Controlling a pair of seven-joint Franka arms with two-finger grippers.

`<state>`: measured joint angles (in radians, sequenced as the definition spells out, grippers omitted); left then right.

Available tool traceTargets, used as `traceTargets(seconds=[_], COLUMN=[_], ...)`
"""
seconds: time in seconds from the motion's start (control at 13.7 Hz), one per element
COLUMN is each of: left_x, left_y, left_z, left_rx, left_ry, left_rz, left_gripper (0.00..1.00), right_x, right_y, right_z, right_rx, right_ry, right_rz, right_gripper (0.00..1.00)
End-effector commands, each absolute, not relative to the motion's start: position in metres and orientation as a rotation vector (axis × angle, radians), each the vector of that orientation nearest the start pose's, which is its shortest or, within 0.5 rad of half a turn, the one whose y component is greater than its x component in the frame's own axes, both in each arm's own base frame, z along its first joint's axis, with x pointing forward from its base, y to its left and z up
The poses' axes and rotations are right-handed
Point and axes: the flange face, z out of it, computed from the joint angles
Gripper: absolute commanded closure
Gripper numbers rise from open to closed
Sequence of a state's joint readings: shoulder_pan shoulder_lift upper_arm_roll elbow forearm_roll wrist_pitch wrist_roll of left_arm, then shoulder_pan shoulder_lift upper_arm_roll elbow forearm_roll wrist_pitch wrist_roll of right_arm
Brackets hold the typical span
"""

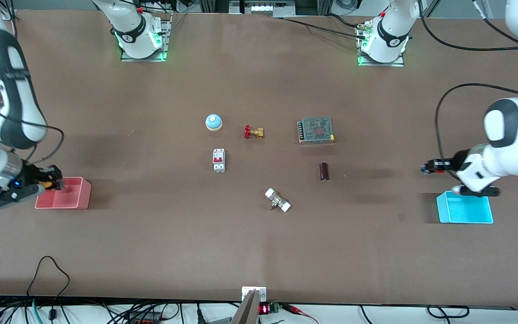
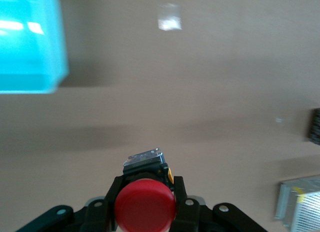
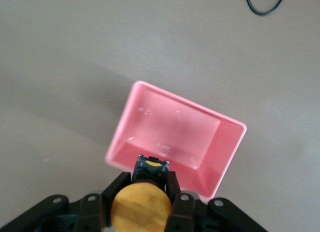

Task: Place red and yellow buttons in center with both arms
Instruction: 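Lift the yellow button with the right gripper while the left gripper lifts the red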

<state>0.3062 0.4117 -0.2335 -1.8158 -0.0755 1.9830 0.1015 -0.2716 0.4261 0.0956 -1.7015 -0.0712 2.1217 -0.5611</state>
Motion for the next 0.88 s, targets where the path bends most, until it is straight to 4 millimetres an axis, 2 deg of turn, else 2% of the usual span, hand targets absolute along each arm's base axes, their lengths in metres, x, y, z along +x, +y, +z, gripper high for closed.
traceTargets(seconds=[0.0,0.15,0.36,0.44,0.51,0.66,0.8], left_x=[0.602,0.590,0.575,0.571,0.569,0.564,0.559], left_y=[0.032,0.032,0.032,0.031,0.029,0.017,0.004], left_z=[0.296,0.268,0.241,0.237,0.235,0.230,0.224], left_rx=[-3.312,-3.306,-3.294,-3.293,-3.292,-3.291,-3.286], left_ry=[-0.062,-0.060,-0.064,-0.063,-0.056,-0.017,0.031], left_rz=[0.299,0.206,0.100,0.103,0.113,0.138,0.166], left_gripper=[0.67,0.67,0.67,0.67,0.67,0.66,0.66], right_x=[0.636,0.634,0.632,0.633,0.632,0.629,0.623], right_y=[-0.062,-0.002,0.069,0.082,0.086,0.089,0.090], right_z=[0.400,0.406,0.393,0.385,0.373,0.334,0.305], right_rx=[-3.082,-3.106,-3.127,-3.129,-3.128,-3.122,-3.115], right_ry=[-0.575,-0.462,-0.343,-0.333,-0.329,-0.337,-0.339], right_rz=[0.059,0.092,0.087,0.074,0.060,0.009,-0.046], right_gripper=[0.67,0.67,0.67,0.67,0.67,0.67,0.67])
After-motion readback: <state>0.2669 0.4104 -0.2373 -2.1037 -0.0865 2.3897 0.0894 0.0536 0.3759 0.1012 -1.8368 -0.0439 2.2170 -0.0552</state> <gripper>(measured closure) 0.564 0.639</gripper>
